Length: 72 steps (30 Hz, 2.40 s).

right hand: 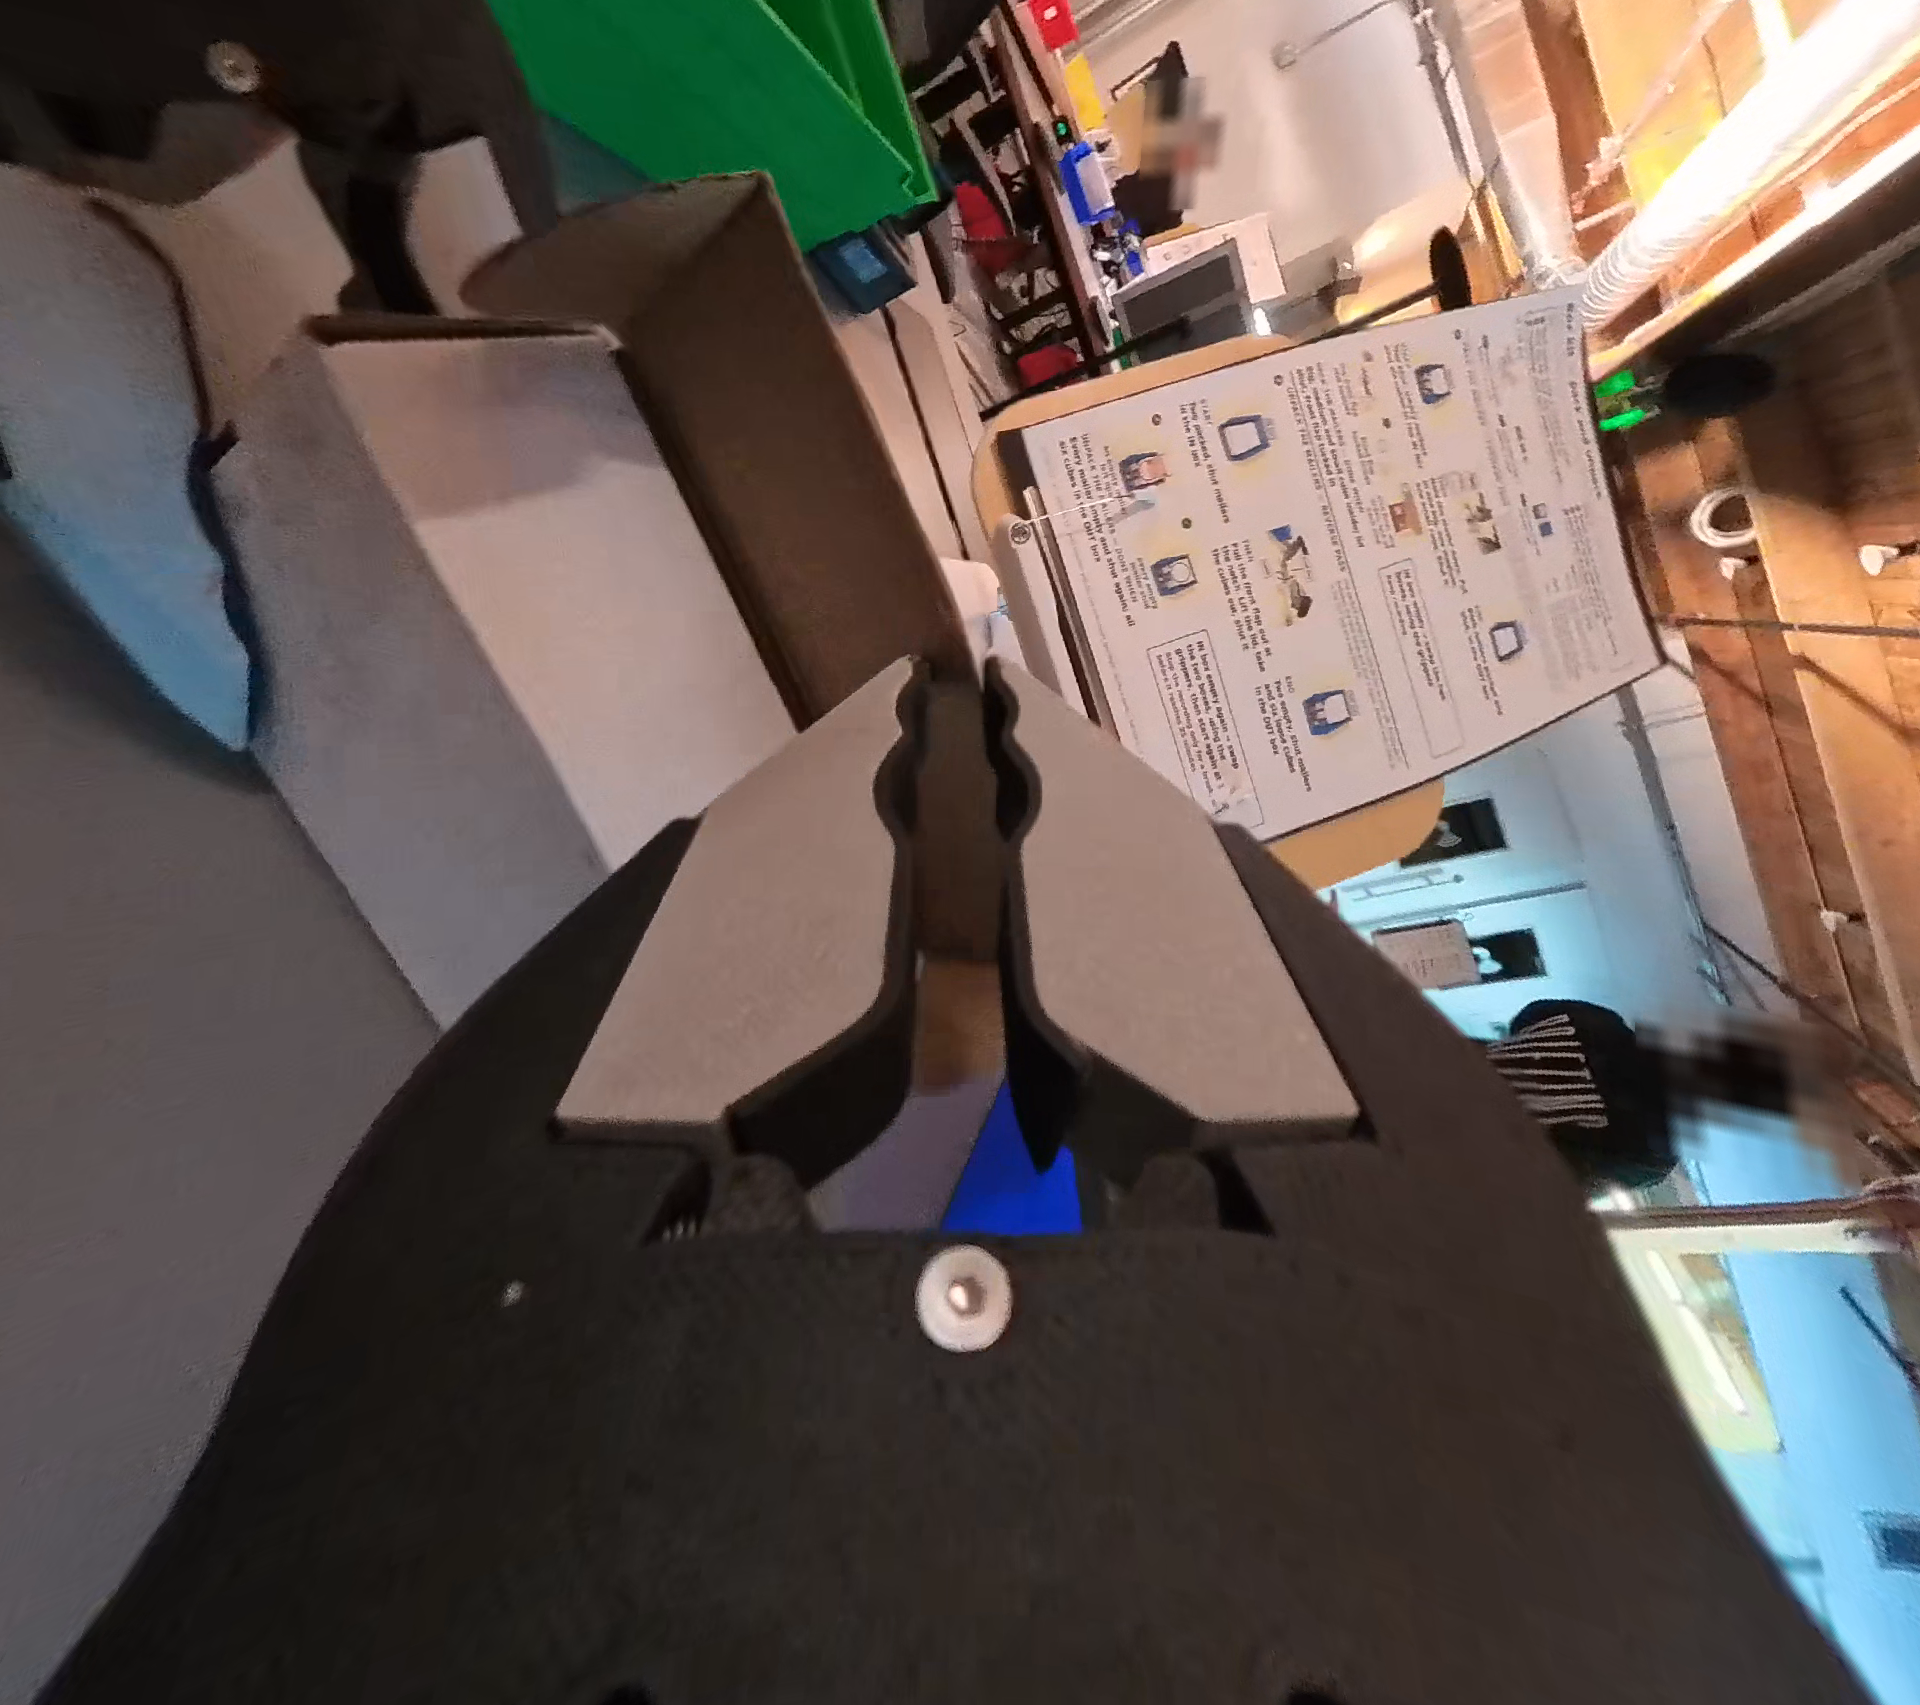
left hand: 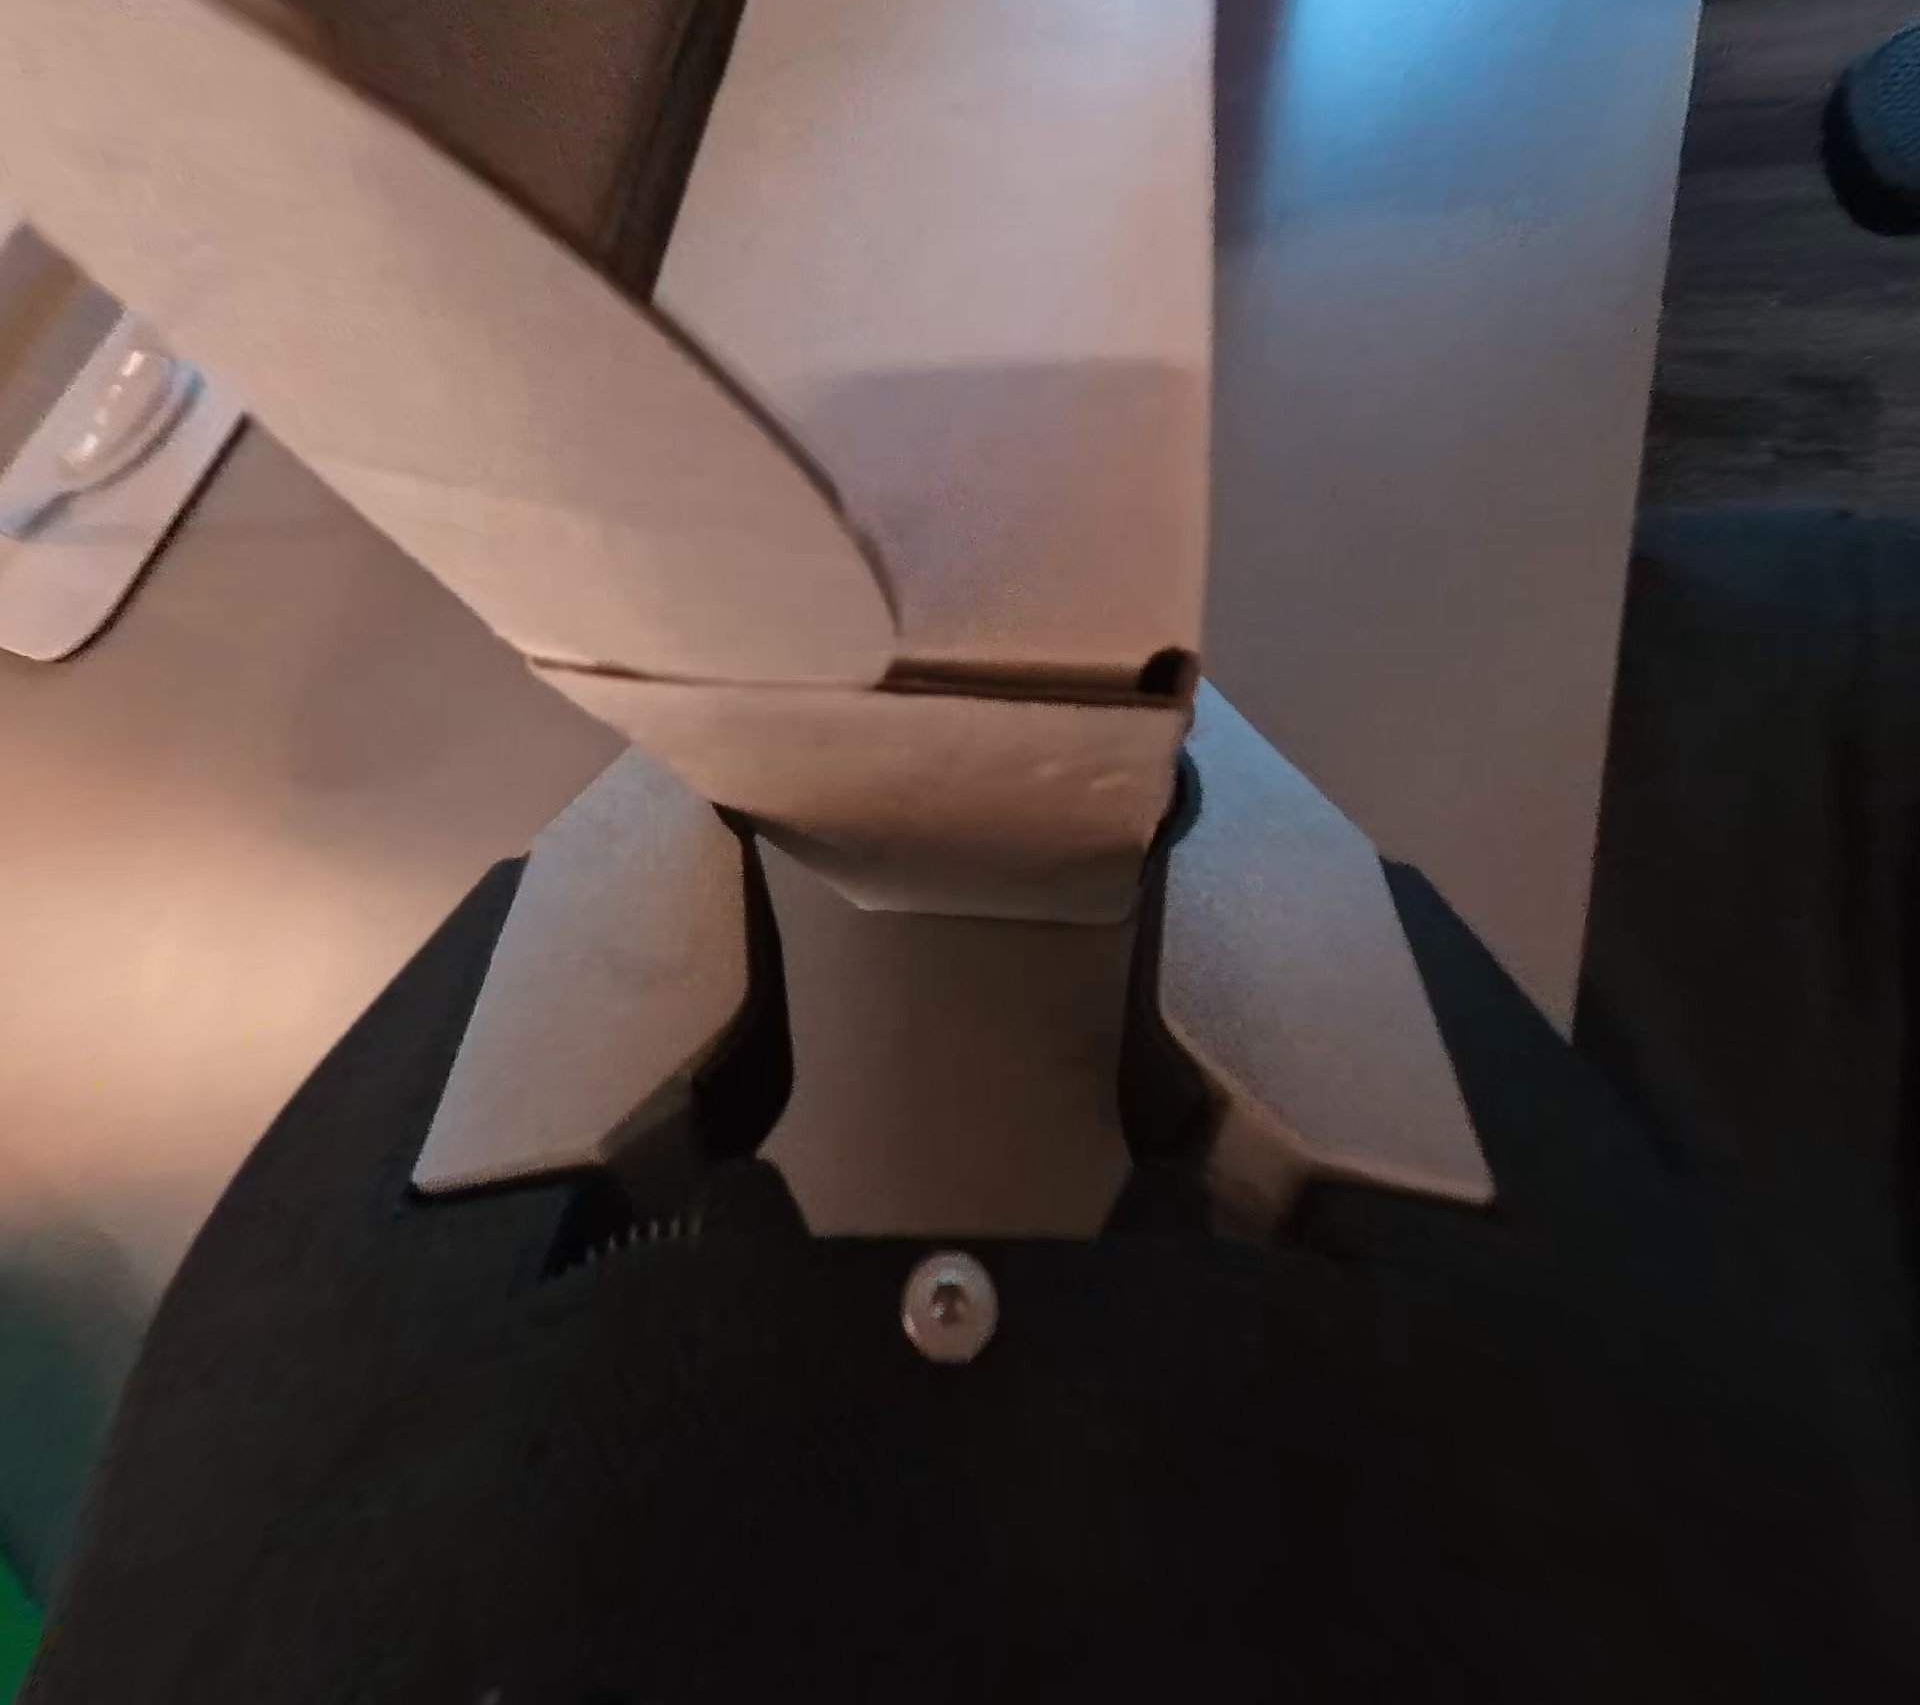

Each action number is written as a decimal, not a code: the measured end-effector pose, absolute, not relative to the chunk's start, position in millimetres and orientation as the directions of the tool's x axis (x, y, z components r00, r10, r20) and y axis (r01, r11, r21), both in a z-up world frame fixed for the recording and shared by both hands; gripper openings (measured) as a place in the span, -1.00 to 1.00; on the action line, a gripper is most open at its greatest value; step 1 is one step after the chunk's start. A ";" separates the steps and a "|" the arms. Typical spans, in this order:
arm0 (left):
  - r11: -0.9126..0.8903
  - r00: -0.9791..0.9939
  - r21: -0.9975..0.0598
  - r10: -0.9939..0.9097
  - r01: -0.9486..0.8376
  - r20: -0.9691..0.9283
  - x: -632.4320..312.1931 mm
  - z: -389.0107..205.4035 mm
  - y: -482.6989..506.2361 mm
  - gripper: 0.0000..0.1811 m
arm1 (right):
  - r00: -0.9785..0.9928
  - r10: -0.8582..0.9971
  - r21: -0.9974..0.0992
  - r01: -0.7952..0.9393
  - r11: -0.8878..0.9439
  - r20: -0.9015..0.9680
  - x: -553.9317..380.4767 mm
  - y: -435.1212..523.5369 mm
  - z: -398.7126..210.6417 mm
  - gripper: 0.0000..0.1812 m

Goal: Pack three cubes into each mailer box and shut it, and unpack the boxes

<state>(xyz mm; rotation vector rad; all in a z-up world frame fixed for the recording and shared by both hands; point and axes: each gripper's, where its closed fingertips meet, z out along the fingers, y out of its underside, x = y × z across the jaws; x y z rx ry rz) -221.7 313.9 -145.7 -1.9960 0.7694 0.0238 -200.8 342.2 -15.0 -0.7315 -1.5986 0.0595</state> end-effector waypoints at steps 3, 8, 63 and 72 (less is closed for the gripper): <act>-0.266 0.759 -0.757 -0.491 -0.597 -0.426 -217.5 -142.1 315.2 -0.15 | 0.076 0.486 -0.470 0.423 0.775 0.871 -200.5 347.5 -8.1 -0.92; -0.165 0.687 -0.708 -0.469 -0.686 -0.556 -206.7 -138.3 315.7 -0.15 | 0.119 0.433 -0.427 0.518 0.741 0.894 -198.8 370.3 -12.5 -1.00; -0.164 0.837 -0.901 -0.466 -0.401 -0.288 -220.2 -80.7 298.8 -0.22 | -0.292 0.726 -0.588 0.439 0.680 0.623 -202.8 321.9 -81.9 -0.30; -0.146 0.865 -0.968 -0.490 -0.204 -0.109 -210.3 -54.4 293.5 -0.51 | -0.361 0.609 -0.466 0.411 0.783 0.706 -189.8 317.7 -86.7 -0.26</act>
